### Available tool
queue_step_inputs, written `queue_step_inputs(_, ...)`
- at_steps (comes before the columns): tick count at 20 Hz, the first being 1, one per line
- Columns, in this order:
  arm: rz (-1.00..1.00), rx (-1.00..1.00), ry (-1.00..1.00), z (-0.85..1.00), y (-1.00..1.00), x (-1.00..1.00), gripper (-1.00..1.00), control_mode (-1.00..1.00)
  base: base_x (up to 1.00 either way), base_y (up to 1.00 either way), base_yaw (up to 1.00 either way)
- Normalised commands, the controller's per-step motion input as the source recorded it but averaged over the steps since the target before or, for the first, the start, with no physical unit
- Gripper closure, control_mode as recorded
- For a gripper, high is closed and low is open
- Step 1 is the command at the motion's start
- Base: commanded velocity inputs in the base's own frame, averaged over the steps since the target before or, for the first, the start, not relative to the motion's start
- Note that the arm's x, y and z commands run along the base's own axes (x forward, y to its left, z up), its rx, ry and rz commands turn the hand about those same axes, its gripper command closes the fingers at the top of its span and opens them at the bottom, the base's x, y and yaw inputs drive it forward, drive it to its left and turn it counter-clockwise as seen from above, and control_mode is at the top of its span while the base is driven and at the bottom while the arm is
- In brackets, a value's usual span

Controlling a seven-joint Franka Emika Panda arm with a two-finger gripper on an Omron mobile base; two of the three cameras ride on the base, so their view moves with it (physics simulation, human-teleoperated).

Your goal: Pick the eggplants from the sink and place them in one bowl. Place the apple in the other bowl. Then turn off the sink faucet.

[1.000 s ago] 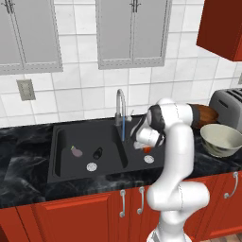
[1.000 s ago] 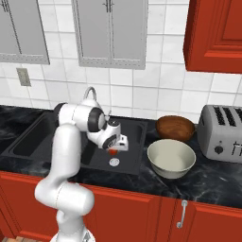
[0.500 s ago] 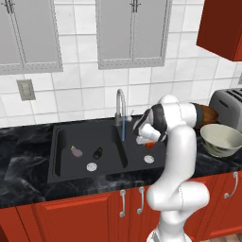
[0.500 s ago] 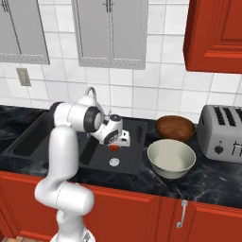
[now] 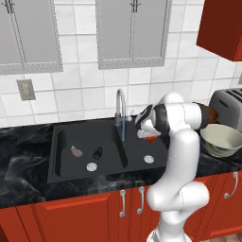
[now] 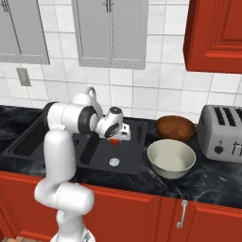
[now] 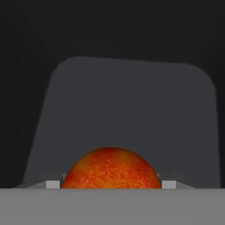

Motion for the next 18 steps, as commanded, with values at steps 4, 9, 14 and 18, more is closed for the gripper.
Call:
queue_step_inputs(4, 0.00, 0.00, 0.00, 0.57, 0.00, 0.00, 1.00, -1.00, 0.00, 0.00, 0.00)
queue_step_inputs(9, 0.00, 0.00, 0.00, 0.45, 0.00, 0.00, 1.00, -1.00, 0.00, 0.00, 0.00)
queue_step_inputs(14, -0.03, 0.00, 0.00, 0.35, -0.06, 0.00, 1.00, -1.00, 0.00, 0.00, 0.00)
queue_step_inputs(18, -0.07, 0.00, 0.00, 0.30, -0.18, 0.00, 1.00, -1.00, 0.00, 0.00, 0.00)
